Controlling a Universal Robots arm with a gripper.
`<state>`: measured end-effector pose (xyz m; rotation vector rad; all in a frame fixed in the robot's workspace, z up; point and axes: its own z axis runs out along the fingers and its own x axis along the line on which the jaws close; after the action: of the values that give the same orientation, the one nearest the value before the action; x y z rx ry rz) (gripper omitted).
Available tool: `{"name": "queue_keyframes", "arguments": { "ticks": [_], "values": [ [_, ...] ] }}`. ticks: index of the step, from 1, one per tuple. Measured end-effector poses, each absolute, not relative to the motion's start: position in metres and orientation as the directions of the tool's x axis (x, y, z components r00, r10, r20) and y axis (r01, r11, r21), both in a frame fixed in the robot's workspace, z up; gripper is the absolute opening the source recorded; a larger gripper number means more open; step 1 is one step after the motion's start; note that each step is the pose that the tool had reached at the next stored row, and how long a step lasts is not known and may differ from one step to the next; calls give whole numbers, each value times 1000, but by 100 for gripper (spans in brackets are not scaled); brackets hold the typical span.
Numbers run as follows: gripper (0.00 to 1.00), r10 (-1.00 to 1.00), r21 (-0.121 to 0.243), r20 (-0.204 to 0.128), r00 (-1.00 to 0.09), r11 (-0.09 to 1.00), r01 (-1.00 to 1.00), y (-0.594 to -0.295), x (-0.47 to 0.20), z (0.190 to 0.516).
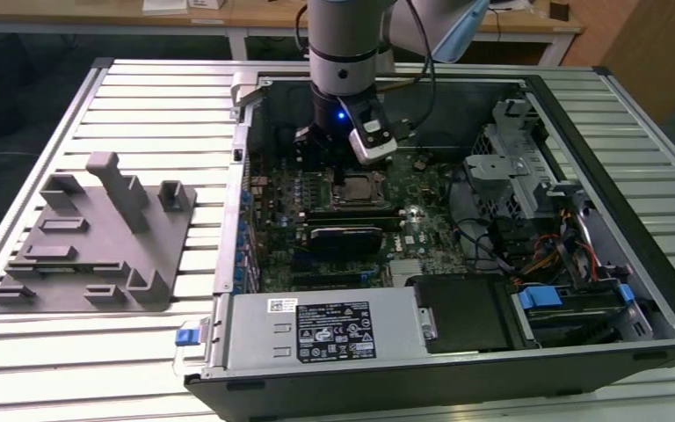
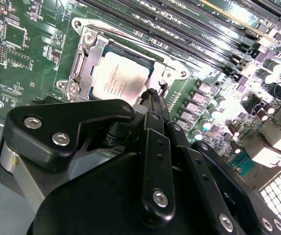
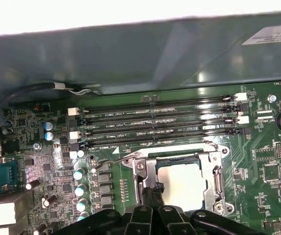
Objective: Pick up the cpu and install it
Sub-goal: 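Close the cpu cover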
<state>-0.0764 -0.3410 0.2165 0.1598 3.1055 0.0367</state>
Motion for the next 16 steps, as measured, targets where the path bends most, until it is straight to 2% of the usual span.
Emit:
{"name": "queue_keyframes", "arguments": {
  "ticks": [16],
  "values": [
    [11,103,25,-30,-994,994,102,-341,-48,217]
  ]
}}
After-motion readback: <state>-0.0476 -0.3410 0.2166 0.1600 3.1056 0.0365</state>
